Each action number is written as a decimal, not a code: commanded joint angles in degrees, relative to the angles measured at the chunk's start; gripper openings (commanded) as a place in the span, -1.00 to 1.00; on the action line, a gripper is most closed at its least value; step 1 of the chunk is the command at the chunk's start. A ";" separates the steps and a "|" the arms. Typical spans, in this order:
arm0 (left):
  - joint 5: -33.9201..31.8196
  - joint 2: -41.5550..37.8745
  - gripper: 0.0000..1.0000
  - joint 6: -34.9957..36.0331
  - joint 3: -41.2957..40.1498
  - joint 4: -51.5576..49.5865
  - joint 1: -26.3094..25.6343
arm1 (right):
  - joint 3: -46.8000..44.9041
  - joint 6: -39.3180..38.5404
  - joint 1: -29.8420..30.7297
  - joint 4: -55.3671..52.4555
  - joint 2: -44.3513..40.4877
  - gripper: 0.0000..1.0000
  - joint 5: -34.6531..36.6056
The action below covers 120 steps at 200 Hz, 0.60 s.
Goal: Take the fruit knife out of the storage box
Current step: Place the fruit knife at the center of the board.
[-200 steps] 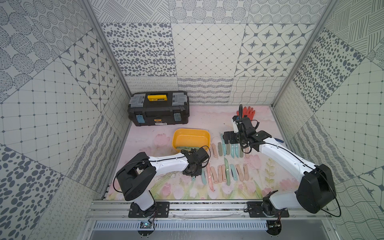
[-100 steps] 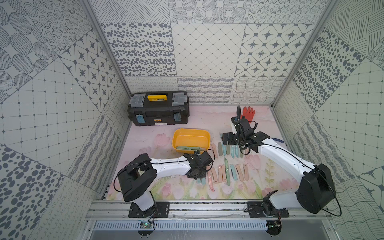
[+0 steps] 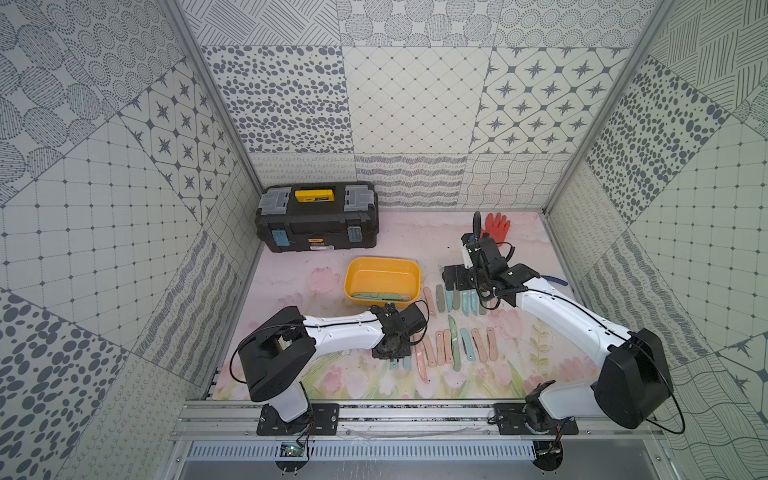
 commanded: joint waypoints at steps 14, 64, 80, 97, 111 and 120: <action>-0.48 -0.52 -0.07 -0.12 -0.57 -3.23 -0.04 | -0.33 0.85 0.47 1.84 -0.93 0.96 0.53; -5.16 -4.71 0.20 0.29 1.33 -8.41 0.23 | -0.53 0.77 0.81 2.31 -1.88 0.96 0.60; -7.38 -8.08 0.22 1.39 2.89 -10.23 1.62 | 0.30 -0.08 1.08 2.73 -1.78 0.96 -0.12; -7.33 -12.56 0.24 3.53 3.77 -10.41 5.59 | 2.35 -1.87 1.62 2.91 -0.36 0.96 -2.55; -6.51 -15.52 0.24 5.67 4.48 -10.46 10.43 | 4.36 -3.69 2.74 3.40 1.34 0.96 -4.35; -6.24 -16.71 0.24 7.41 5.27 -10.75 13.74 | 6.37 -4.94 3.70 3.57 3.05 0.96 -5.55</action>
